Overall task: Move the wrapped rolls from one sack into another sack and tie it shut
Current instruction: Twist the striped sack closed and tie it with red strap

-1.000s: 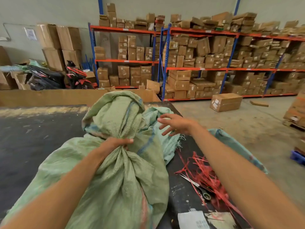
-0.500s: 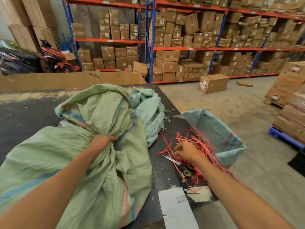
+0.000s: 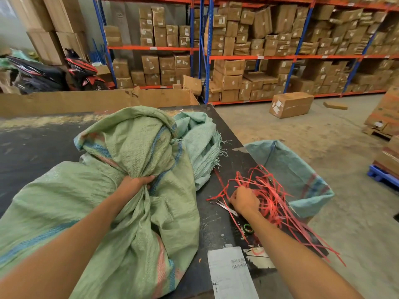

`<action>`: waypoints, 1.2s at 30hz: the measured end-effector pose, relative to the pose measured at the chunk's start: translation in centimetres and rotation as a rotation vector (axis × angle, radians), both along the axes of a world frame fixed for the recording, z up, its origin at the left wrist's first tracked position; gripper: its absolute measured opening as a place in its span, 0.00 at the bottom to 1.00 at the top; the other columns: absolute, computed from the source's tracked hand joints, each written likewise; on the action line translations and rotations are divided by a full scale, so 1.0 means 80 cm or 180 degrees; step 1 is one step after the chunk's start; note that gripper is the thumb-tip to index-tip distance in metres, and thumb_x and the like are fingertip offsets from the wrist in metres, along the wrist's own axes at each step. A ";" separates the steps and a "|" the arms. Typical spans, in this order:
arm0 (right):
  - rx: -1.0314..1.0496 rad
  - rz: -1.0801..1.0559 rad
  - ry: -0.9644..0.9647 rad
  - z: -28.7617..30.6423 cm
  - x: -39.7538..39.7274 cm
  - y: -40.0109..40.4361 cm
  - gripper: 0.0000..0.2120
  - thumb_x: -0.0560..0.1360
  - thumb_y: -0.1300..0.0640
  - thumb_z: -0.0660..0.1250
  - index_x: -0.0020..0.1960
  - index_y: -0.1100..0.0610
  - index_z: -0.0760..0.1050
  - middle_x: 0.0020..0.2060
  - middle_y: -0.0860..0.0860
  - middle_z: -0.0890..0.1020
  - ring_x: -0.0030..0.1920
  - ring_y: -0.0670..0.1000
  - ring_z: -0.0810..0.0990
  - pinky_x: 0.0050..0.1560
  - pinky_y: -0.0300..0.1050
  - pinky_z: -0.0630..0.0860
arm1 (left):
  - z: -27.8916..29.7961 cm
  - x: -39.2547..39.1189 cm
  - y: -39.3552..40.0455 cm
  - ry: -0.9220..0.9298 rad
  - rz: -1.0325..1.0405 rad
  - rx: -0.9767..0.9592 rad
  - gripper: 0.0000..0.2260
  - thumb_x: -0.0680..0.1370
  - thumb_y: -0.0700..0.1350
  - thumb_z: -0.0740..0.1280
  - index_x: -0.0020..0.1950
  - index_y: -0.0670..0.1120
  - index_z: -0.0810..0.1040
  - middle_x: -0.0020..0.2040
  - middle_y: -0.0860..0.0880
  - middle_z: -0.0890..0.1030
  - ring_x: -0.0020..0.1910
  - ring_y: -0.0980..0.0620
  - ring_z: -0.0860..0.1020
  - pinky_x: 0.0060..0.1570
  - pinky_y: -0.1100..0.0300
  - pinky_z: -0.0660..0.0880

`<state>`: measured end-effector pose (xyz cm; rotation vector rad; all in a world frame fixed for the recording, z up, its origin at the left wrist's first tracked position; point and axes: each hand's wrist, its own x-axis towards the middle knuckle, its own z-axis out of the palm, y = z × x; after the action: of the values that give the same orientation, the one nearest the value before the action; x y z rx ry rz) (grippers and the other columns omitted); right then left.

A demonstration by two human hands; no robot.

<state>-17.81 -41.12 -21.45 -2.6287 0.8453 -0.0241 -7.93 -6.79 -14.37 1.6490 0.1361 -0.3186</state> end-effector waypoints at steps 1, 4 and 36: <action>0.0099 -0.0055 -0.0045 0.002 0.000 -0.002 0.08 0.75 0.56 0.66 0.42 0.56 0.82 0.40 0.52 0.85 0.44 0.57 0.83 0.41 0.46 0.76 | -0.002 0.001 0.001 0.0002 -0.0031 -0.0013 0.44 0.51 0.56 0.82 0.64 0.42 0.77 0.55 0.44 0.83 0.54 0.41 0.81 0.63 0.41 0.74; 0.0422 -0.0185 -0.0414 0.011 -0.003 -0.013 0.14 0.77 0.52 0.66 0.34 0.54 0.77 0.36 0.50 0.82 0.40 0.56 0.80 0.40 0.45 0.74 | -0.002 0.003 0.005 -0.0048 -0.0163 0.0068 0.45 0.46 0.59 0.84 0.59 0.42 0.80 0.48 0.44 0.84 0.48 0.41 0.81 0.62 0.40 0.75; 0.2472 0.2880 -0.0775 0.367 0.026 0.236 0.05 0.82 0.58 0.58 0.51 0.58 0.71 0.57 0.56 0.84 0.22 0.44 0.56 0.21 0.36 0.54 | 0.199 -0.073 0.096 -0.0674 -0.0603 -0.2215 0.26 0.77 0.54 0.69 0.70 0.41 0.75 0.70 0.37 0.74 0.68 0.38 0.74 0.69 0.38 0.68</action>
<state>-15.75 -22.25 7.91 -1.9658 -0.4030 0.1812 -13.80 0.86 1.54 0.9934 -0.2692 -0.2892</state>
